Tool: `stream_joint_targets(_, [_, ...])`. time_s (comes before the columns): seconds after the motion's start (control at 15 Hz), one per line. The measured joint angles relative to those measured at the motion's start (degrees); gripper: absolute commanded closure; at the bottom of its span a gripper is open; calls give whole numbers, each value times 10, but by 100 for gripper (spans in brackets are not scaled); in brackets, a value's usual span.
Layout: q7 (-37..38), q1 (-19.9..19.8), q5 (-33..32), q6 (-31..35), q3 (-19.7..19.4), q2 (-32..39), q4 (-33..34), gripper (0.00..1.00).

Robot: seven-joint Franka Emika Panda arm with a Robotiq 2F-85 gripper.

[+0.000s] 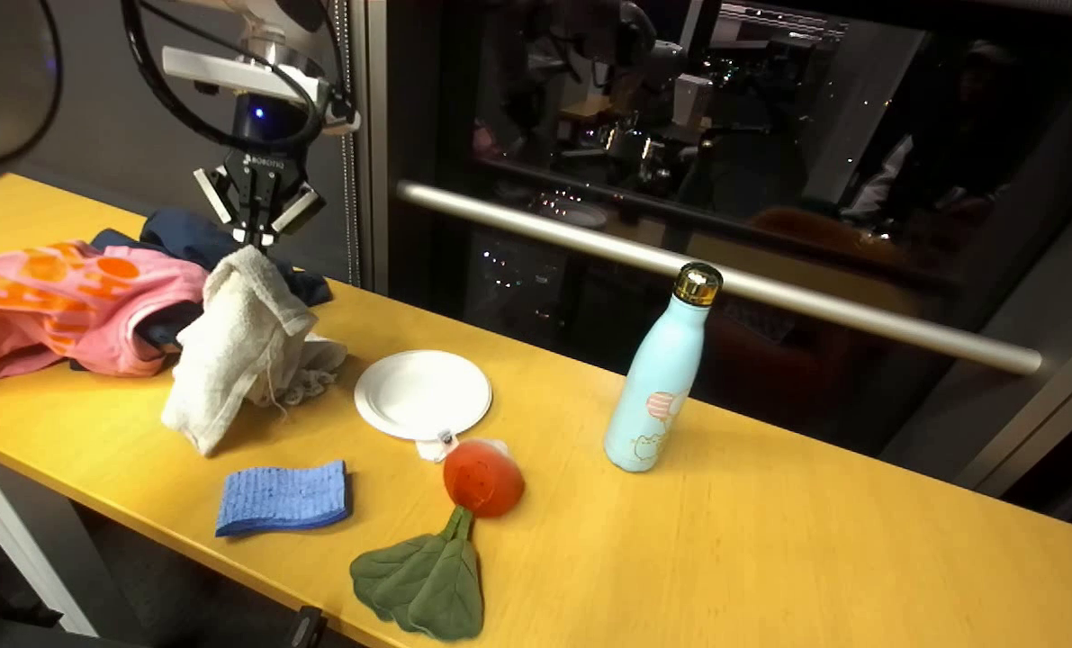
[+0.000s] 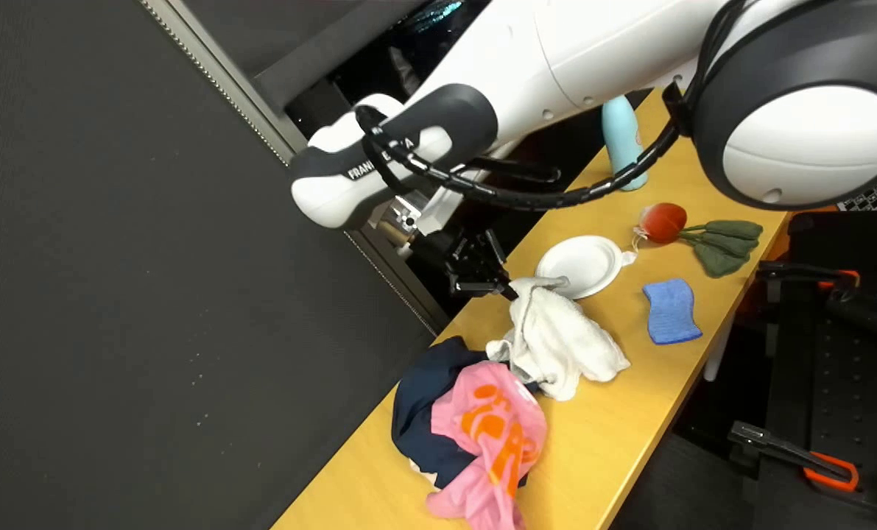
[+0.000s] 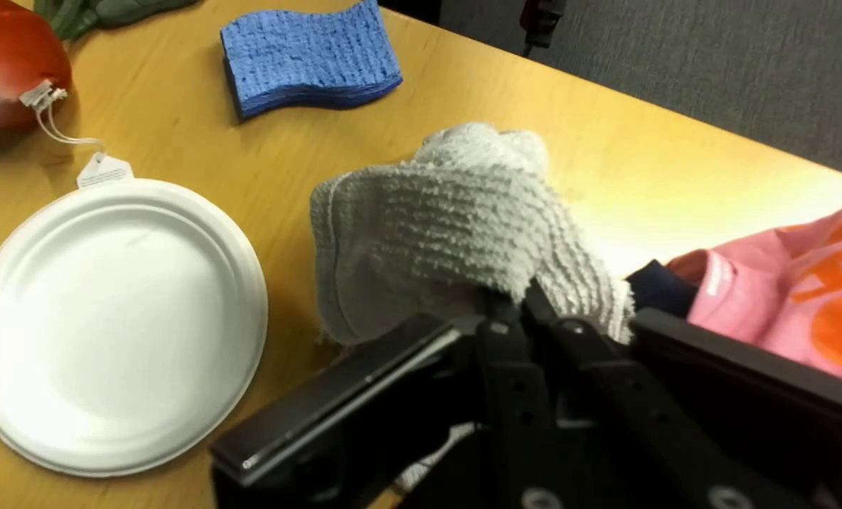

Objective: Pull out the towel from the pile

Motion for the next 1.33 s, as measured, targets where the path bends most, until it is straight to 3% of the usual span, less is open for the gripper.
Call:
stream_joint_targets(0.33, [5, 2, -16, 80, -11, 76, 1, 99])
stream_joint_targets(0.4, [7, 3, -21, 100, -13, 91, 2, 69])
stream_joint_targets(0.53, [14, 3, -23, 143, -14, 114, 3, 63])
stream_joint_targets(1.07, [18, 1, -19, 176, -13, 59, 22, 4])
stream_joint_targets(1.33, [17, 0, -19, 171, -12, 15, 25, 1])
